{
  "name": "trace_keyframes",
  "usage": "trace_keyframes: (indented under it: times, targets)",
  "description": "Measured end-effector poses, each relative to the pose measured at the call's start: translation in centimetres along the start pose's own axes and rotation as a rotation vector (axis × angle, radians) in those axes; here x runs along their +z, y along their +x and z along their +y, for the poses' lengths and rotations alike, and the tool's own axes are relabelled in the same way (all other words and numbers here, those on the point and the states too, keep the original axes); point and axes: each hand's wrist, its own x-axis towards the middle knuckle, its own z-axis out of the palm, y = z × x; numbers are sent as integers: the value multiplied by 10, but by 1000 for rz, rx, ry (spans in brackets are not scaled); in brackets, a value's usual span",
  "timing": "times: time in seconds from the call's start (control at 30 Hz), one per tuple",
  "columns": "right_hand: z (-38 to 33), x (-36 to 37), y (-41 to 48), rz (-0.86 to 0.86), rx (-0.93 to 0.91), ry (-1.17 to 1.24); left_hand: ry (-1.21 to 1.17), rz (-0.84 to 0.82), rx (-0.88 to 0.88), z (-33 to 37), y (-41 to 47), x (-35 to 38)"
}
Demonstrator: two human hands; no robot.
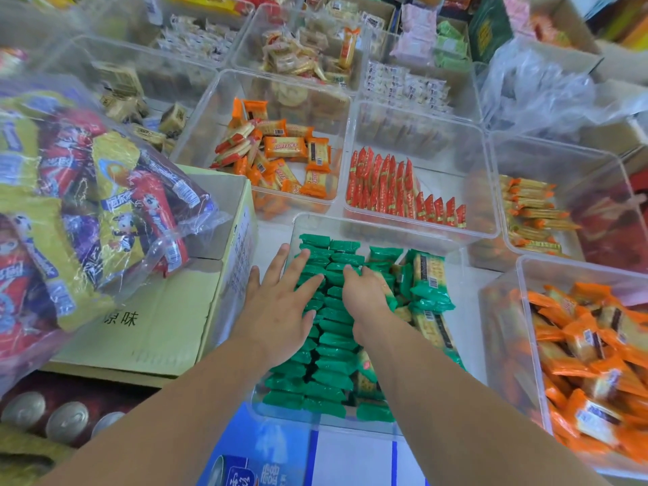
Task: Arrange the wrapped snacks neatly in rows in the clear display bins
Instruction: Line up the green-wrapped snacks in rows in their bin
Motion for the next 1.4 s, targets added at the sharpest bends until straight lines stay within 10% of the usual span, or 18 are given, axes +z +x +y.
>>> trace_keyframes:
  times: [1.4]
  targets:
    - [36,-17,-46,-204,187,-141,-145,42,30,0,-1,-4]
